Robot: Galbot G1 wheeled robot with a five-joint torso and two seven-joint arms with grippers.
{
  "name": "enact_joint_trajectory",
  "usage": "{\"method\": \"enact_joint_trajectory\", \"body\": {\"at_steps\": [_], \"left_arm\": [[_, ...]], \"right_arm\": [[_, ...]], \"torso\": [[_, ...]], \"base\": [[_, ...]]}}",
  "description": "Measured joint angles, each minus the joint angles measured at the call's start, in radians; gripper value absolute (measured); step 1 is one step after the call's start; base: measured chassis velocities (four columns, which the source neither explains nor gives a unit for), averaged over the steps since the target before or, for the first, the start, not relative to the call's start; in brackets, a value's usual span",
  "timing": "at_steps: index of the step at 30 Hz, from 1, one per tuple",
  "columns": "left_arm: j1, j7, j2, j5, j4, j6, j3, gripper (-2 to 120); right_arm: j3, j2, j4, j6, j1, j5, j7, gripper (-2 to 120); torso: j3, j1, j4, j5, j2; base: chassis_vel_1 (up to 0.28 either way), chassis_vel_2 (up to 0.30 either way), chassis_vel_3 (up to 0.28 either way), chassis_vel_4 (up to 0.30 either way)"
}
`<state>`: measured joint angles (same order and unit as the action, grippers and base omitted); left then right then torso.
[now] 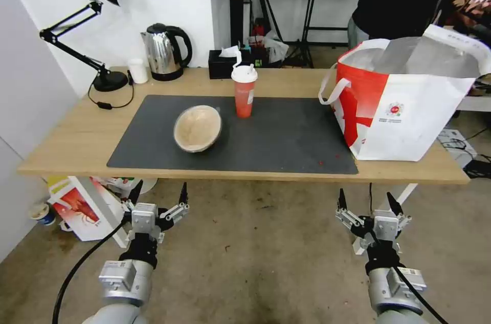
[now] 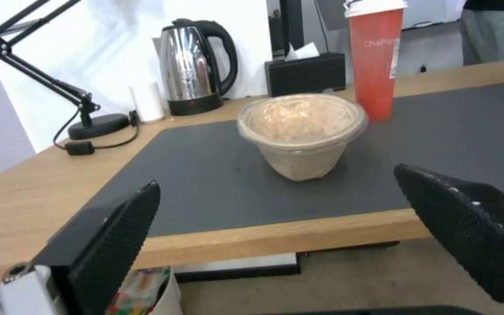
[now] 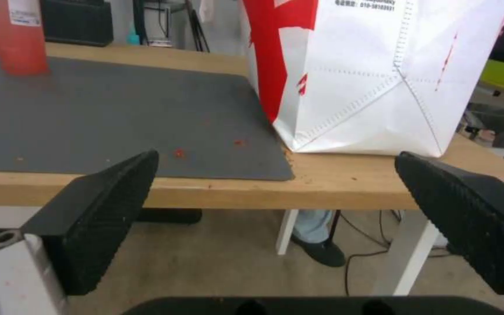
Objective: Pick up the trash from the table and place it into the takeout bag.
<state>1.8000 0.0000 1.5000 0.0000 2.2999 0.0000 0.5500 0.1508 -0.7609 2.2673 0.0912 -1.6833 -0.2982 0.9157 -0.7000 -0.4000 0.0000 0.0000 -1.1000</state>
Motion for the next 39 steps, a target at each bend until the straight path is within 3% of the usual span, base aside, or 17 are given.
{"method": "enact_joint_trajectory", "body": {"at_steps": [26,39], "left_arm": [[0.000,0.000,0.000,0.000,0.000,0.000,0.000,100],[0.000,0.000,0.000,0.000,0.000,0.000,0.000,100]], "right_arm": [[0.003,0.003,-0.010,0.038,0.002,0.028,-0.028,100],[0.082,0.046,0.104,0.030,-0.086,0.030,-0.044,100]], "torso": [[0.000,0.000,0.0000,0.0000,0.000],[0.000,0.000,-0.0002,0.0000,0.000]], "base": [[0.000,0.000,0.000,0.000],[0.000,0.000,0.000,0.000]]}}
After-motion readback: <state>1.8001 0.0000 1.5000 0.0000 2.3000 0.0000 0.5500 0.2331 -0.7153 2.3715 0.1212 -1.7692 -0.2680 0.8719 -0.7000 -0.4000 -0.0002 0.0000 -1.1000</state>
